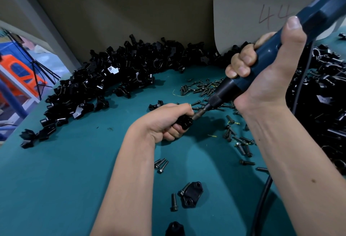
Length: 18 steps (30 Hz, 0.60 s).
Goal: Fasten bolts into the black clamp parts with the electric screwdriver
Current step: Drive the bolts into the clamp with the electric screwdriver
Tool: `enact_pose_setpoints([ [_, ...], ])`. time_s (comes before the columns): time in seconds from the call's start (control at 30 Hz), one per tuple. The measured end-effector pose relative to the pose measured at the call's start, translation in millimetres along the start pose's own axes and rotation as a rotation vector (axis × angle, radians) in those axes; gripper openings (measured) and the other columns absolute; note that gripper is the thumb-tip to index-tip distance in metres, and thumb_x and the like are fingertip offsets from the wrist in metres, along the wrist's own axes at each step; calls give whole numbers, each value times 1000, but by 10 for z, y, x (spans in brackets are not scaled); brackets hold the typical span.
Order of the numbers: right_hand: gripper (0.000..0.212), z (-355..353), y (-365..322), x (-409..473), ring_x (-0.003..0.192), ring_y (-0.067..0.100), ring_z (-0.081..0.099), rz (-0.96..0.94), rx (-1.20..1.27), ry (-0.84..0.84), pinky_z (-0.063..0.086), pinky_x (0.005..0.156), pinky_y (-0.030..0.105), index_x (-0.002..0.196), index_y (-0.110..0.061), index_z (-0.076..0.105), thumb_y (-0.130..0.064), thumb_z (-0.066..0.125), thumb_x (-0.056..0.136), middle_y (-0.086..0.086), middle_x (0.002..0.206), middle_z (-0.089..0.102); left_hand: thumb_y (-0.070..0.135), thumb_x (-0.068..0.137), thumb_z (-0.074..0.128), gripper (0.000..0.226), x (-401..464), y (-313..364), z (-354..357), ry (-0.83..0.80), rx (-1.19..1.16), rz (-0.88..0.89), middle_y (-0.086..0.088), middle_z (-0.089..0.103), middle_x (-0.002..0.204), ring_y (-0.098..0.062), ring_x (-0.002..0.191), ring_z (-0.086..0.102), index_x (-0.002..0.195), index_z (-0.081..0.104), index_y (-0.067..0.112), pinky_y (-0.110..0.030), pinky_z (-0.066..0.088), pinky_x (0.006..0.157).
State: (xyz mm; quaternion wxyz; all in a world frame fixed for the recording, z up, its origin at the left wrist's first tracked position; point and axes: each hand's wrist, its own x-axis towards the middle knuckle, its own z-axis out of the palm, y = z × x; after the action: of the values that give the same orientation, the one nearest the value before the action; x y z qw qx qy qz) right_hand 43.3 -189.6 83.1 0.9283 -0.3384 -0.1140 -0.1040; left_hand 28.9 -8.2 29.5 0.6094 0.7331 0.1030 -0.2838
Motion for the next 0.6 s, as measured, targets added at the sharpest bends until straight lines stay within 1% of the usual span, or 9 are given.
enact_pose_setpoints([
  [0.13,39,10,-4,-1,46,14,35,1,-6,-11,33,49,26,74,-22,43,-50,44,100,-1,59,41,25,95,51,30,9,-5,-9,-4,1,6,2,29,54,-6,39,21,67,41,22,-10,17,35],
  [0.3,40,-5,1,-6,45,13,36,-8,2,-17,33,49,26,74,-21,43,-49,40,103,-3,57,41,25,96,50,30,10,-12,-16,-12,0,11,2,30,53,-6,39,21,67,40,22,-10,16,35],
  [0.43,39,3,9,0,45,14,35,-12,-8,-19,33,50,26,74,-21,43,-50,43,99,-2,58,41,25,95,51,30,23,-20,-19,-8,11,15,2,30,53,-6,39,21,67,41,23,-10,17,35],
  [0.53,39,-5,6,-13,45,14,35,-16,-18,-6,33,49,26,74,-21,43,-51,44,99,-2,58,41,28,89,55,27,21,-23,-19,-19,12,22,2,30,54,-7,40,21,66,42,24,-10,17,36],
  [0.6,39,-8,9,-16,45,14,36,-15,-8,7,34,49,26,74,-21,44,-51,44,99,-3,58,42,28,91,54,29,23,-26,-23,-17,6,21,2,30,53,-7,40,21,66,42,24,-11,17,36],
])
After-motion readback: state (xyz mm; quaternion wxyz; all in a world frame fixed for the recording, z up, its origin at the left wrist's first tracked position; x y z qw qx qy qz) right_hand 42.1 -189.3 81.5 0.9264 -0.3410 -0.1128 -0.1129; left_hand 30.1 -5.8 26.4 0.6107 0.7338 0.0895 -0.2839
